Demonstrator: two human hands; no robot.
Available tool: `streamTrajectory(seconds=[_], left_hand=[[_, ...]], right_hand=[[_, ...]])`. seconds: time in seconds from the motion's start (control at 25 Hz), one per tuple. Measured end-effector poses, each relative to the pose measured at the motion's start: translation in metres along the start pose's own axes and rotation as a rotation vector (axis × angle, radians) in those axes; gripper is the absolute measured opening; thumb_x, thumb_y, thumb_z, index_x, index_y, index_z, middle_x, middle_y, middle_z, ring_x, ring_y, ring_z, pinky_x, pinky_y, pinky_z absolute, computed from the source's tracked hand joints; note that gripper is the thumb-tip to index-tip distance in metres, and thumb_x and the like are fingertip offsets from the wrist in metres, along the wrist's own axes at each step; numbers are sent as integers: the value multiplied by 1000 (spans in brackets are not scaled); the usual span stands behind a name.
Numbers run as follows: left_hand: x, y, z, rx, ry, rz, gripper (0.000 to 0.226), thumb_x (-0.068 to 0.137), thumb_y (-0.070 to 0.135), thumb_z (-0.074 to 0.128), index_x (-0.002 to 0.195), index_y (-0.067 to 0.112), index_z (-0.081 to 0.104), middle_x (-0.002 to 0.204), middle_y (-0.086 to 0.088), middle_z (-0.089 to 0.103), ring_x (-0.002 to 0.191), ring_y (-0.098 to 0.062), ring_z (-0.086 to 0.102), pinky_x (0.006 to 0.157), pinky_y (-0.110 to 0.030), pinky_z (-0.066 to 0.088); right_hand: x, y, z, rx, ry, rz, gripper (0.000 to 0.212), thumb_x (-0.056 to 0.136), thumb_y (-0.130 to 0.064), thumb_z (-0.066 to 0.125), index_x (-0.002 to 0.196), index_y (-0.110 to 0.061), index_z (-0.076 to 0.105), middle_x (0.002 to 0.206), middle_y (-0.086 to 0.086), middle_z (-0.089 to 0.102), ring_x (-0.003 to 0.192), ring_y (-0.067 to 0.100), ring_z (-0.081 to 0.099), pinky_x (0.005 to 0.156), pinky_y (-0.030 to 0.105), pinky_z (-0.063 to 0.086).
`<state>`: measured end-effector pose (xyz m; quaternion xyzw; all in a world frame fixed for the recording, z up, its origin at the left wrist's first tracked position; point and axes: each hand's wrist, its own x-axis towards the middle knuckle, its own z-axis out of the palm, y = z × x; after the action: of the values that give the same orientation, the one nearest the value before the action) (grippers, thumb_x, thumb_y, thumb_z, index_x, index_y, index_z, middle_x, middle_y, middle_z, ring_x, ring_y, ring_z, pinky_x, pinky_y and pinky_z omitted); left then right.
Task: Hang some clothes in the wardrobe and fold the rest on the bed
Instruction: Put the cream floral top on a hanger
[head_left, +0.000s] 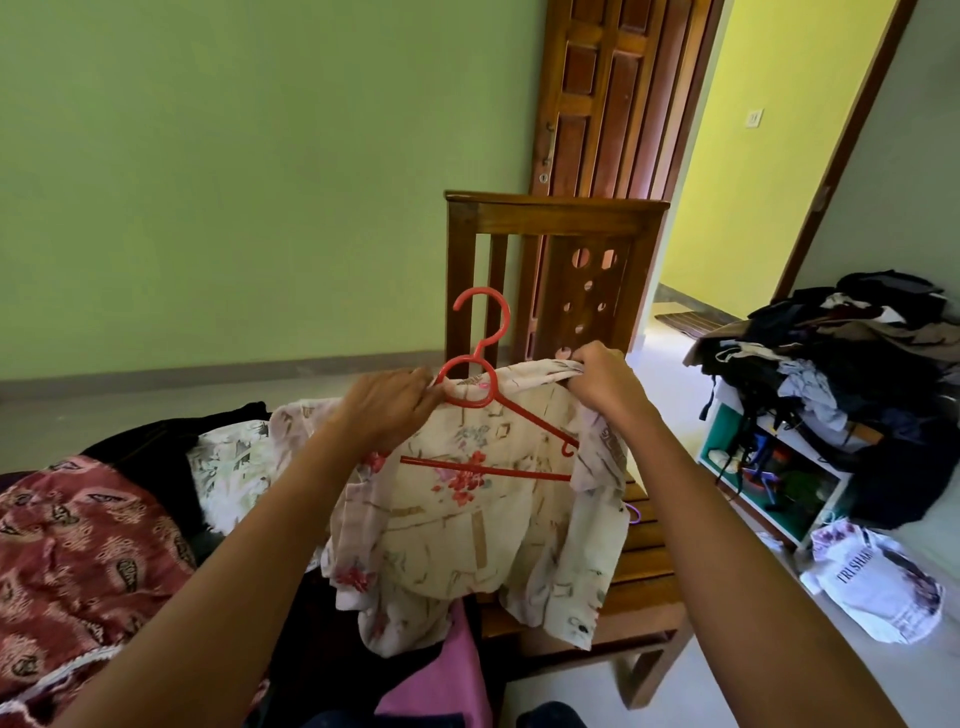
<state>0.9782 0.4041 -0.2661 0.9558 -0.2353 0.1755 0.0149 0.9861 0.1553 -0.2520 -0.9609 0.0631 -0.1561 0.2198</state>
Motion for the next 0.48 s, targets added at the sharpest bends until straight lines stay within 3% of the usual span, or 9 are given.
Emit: streamTrajectory(seconds=[0.12, 0.16, 0.28, 0.32, 0.4, 0.48], left_hand=[[5, 1, 0, 14, 48, -66, 43, 101, 43, 19, 115, 15, 48, 108, -5, 65, 90, -22, 62, 66, -28, 37], [5, 1, 0, -13, 73, -83, 41, 101, 42, 20, 115, 15, 48, 107, -5, 65, 90, -23, 63, 66, -29, 38], [6, 7, -2, -80, 164, -163, 38, 101, 41, 23, 107, 12, 47, 98, -7, 64, 82, -26, 61, 64, -31, 38], [6, 7, -3, -109, 202, -197, 38, 101, 41, 24, 105, 11, 47, 94, -8, 63, 78, -27, 59, 63, -31, 38], [6, 2, -6, -171, 282, -254, 38, 100, 43, 26, 100, 11, 47, 87, -6, 62, 67, -23, 52, 57, -30, 33], [7, -4, -9, -190, 345, -256, 37, 99, 43, 27, 98, 11, 47, 83, -4, 60, 62, -19, 49, 52, -27, 29]], right_hand=[[-4, -4, 0, -102, 14, -12, 21, 95, -29, 55, 102, -9, 59, 81, 1, 55, 69, 14, 53, 62, 26, 41], [-6, -7, 0, -8, -16, -54, 24, 93, -30, 57, 101, -7, 61, 79, 2, 57, 69, 14, 54, 60, 24, 41], [-16, -26, -14, 608, -267, -179, 27, 83, -27, 72, 97, -5, 67, 83, 6, 66, 77, 17, 63, 61, 27, 51], [-18, -31, -19, 719, -242, -243, 24, 81, -25, 73, 98, -8, 69, 87, 4, 69, 79, 14, 65, 62, 24, 53], [-15, -33, -27, 660, 74, -338, 17, 85, -22, 69, 97, -11, 71, 88, -3, 68, 81, 8, 63, 65, 14, 50], [-8, -24, -30, 490, 397, -295, 15, 91, -20, 62, 98, -9, 69, 95, -1, 64, 88, 11, 60, 70, 11, 43]])
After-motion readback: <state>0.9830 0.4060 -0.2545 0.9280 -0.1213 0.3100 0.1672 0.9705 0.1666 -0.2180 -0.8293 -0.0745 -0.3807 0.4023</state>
